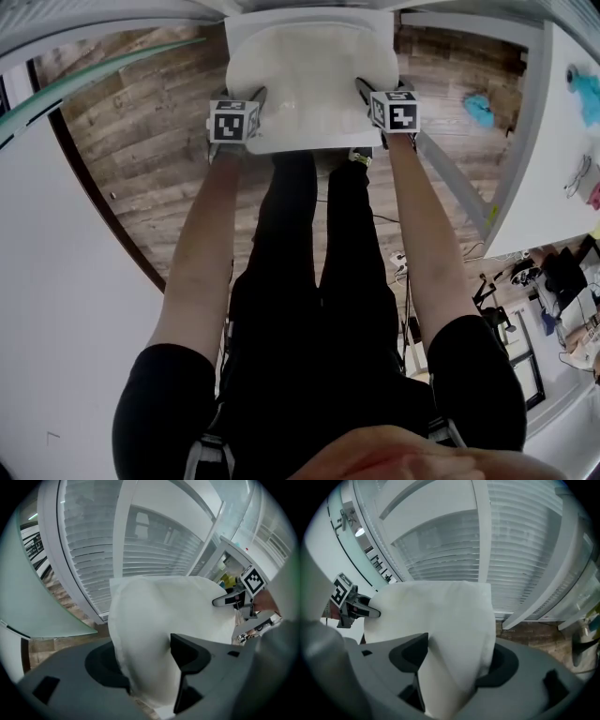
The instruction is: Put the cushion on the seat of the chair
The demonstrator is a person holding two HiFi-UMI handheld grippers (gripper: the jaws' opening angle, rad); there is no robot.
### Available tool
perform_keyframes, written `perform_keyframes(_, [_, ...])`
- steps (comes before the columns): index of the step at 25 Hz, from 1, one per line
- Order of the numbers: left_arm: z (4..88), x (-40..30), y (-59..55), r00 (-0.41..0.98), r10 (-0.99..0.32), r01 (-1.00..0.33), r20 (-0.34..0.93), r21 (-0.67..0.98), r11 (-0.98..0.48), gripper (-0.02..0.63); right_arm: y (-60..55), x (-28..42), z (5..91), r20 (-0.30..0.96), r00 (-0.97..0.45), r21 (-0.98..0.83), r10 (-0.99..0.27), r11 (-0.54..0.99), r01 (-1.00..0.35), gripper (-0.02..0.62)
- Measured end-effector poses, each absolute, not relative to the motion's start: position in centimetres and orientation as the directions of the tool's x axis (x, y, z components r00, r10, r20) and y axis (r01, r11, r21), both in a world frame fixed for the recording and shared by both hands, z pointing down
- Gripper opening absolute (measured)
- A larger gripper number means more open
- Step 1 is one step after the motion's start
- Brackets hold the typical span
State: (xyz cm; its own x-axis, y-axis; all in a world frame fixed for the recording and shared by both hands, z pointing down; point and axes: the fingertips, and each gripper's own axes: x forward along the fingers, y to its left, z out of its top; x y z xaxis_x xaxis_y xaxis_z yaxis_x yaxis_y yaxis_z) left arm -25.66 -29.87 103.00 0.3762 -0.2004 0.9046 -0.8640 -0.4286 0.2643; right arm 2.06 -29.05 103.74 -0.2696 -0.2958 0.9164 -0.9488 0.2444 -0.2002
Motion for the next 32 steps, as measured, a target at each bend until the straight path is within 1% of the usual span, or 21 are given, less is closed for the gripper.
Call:
perform_keyframes(5, [103.5,-27.9,-30.0,0.314,-0.216,-0.89,0.924,0.208,-0.405,0.337,-28.7,3.1,103.7,0.927,-0.245,-0.189,-0.283,0.212,-0.959,0.344])
perform_keyframes(7, [103.4,-28.7,-30.4,0.296,-0.23,-0.898,0.927,0.188,-0.399,0.347,-28.5,3.6,103.7,0.933,-0.237,-0.188,-0.271,0.195,-0.963,0.359])
perform_keyframes(10, [102.5,-29.3,-31.0,0.29,-0.24,-0.899,0.926,0.178,-0.399,0.353,-28.5,4.2,102.9,0.936,-0.223,-0.178,-0.273,0.181,-0.967,0.364])
perform_keyframes(13, [100.5,-29.1,-31.2,0.306,-0.256,-0.897,0.917,0.187,-0.4,0.353,-29.0,4.6,100.7,0.925,-0.212,-0.161,-0.314,0.178,-0.971,0.364])
perform_keyframes(17, [96.0,-27.4,-30.5,0.356,-0.286,-0.88,0.89,0.217,-0.422,0.353,-29.7,4.3,96.1,0.896,-0.233,-0.182,-0.379,0.166,-0.969,0.362])
perform_keyframes(19, [93.2,-26.2,-29.9,0.384,-0.31,-0.874,0.87,0.233,-0.427,0.353,-29.7,3.6,93.6,0.875,-0.258,-0.197,-0.41,0.186,-0.963,0.36])
perform_keyframes(23, [86.3,-23.0,-28.1,0.46,-0.317,-0.841,0.83,0.291,-0.457,0.349,-29.1,1.2,87.4,0.83,-0.332,-0.246,-0.448,0.24,-0.939,0.359])
perform_keyframes(24, [84.6,-22.4,-27.8,0.473,-0.329,-0.835,0.817,0.298,-0.462,0.341,-28.9,0.6,85.7,0.82,-0.354,-0.262,-0.45,0.256,-0.931,0.359])
perform_keyframes(26, [81.3,-21.2,-27.4,0.496,-0.361,-0.83,0.79,0.309,-0.464,0.302,-28.4,-0.6,82.5,0.798,-0.398,-0.289,-0.452,0.291,-0.912,0.35])
perform_keyframes(28, [78.0,-19.8,-26.7,0.522,-0.373,-0.817,0.767,0.326,-0.475,0.268,-27.7,-1.5,79.3,0.773,-0.436,-0.31,-0.461,0.325,-0.893,0.323])
perform_keyframes(29, [76.3,-19.0,-26.4,0.538,-0.376,-0.808,0.755,0.334,-0.485,0.25,-27.4,-1.7,77.6,0.757,-0.453,-0.317,-0.471,0.341,-0.885,0.289])
perform_keyframes(32, [70.8,-17.0,-25.4,0.574,-0.405,-0.786,0.712,0.34,-0.517,0.182,-26.7,-2.4,71.8,0.691,-0.494,-0.323,-0.527,0.386,-0.864,0.089])
